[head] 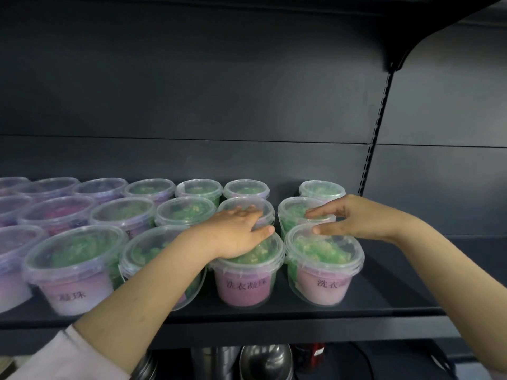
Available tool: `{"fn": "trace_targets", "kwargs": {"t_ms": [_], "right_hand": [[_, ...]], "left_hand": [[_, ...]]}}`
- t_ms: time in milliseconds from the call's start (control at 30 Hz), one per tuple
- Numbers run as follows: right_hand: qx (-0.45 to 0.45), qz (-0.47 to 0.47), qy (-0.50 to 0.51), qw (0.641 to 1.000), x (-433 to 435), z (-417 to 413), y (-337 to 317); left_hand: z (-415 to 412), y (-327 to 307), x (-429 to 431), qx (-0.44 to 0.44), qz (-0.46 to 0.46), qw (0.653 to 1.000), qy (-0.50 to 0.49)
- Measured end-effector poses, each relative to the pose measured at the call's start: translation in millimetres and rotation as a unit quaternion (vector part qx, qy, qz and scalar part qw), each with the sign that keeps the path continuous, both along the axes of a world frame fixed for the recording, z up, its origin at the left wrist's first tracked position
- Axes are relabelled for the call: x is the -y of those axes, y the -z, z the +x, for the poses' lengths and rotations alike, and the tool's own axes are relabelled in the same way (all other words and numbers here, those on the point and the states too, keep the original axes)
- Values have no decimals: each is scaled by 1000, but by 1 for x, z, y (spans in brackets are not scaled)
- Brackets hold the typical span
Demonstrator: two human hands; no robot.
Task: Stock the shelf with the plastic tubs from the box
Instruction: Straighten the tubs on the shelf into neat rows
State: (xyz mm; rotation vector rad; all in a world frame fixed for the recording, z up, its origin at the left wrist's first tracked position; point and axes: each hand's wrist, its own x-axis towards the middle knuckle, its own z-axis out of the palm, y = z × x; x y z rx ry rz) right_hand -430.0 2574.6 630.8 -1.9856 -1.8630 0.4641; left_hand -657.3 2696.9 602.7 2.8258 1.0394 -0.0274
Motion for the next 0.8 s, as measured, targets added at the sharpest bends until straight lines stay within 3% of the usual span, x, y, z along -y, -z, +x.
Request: {"fn": "trace_targets", "kwargs": {"t_ms": [133,267,433,633,800], "right_hand": [[3,30,-25,999,21,-2,0],[23,3,-67,997,43,-7,10],[38,57,-19,997,48,-19,18],[22,48,-29,998,47,-15,16],[-37,47,2,998,26,-6,5]], "left_hand": [[0,-1,1,-1,1,1000,0],[0,-1,2,1,1,1000,-1],[-2,0,2,0,1,1000,0],[-1,0,1,0,5,1000,3],[-1,0,0,2,3,1000,-1]]}}
